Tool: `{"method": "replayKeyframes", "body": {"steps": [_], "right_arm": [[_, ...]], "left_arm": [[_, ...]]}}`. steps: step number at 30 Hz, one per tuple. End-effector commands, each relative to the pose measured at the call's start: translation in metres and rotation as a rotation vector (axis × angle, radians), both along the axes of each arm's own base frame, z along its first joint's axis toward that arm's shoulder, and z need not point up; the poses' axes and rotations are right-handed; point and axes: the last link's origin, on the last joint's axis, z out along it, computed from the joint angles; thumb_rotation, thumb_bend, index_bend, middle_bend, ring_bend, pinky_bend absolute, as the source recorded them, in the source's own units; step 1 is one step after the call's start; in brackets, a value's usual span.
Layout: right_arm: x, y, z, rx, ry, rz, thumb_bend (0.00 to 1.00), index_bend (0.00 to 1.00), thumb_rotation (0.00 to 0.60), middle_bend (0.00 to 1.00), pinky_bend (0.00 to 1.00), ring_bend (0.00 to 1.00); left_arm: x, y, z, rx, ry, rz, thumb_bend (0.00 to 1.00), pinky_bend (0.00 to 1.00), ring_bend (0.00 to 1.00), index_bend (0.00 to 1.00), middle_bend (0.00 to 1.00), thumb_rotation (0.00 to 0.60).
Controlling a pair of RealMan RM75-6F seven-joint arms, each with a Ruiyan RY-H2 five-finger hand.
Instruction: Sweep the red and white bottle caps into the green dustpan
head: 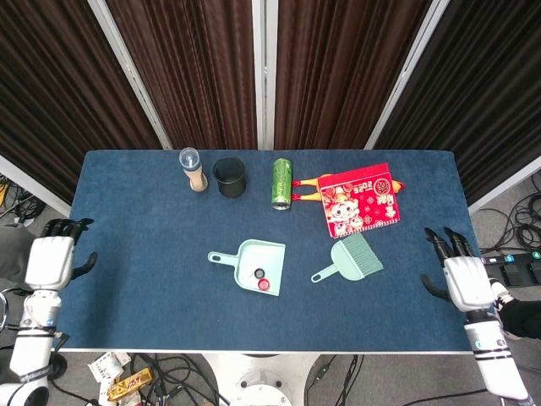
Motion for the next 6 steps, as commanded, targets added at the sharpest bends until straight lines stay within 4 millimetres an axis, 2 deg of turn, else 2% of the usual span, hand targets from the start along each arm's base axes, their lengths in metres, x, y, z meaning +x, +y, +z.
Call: {"method": "replayKeyframes", "body": {"steps": [1,3,6], "right_arm": [[-0.009,0.034,0.012,-0.034,-0.059,-0.033,0.23,0.03,0.600,0.20,0.11,0.02],[-0.012,0.048,0.011,-0.033,-0.077,-0.048,0.23,0.03,0.600,0.20,0.11,0.02],[-0.013,0.060,0.012,-0.039,-0.085,-0.047,0.23,0.04,0.600,0.20,0.11,0.01]], "left_arm": [[-0.012,-0.035,0.009,0.046,0.028,0.023,0.27,0.18,0.22,0.25,0.32,0.600],[-0.014,-0.050,0.010,0.063,0.017,0.041,0.26,0.18,0.22,0.25,0.32,0.600],[-0.016,-0.067,0.010,0.064,0.021,0.066,0.26,0.17,0.22,0.25,0.32,0.600]]}}
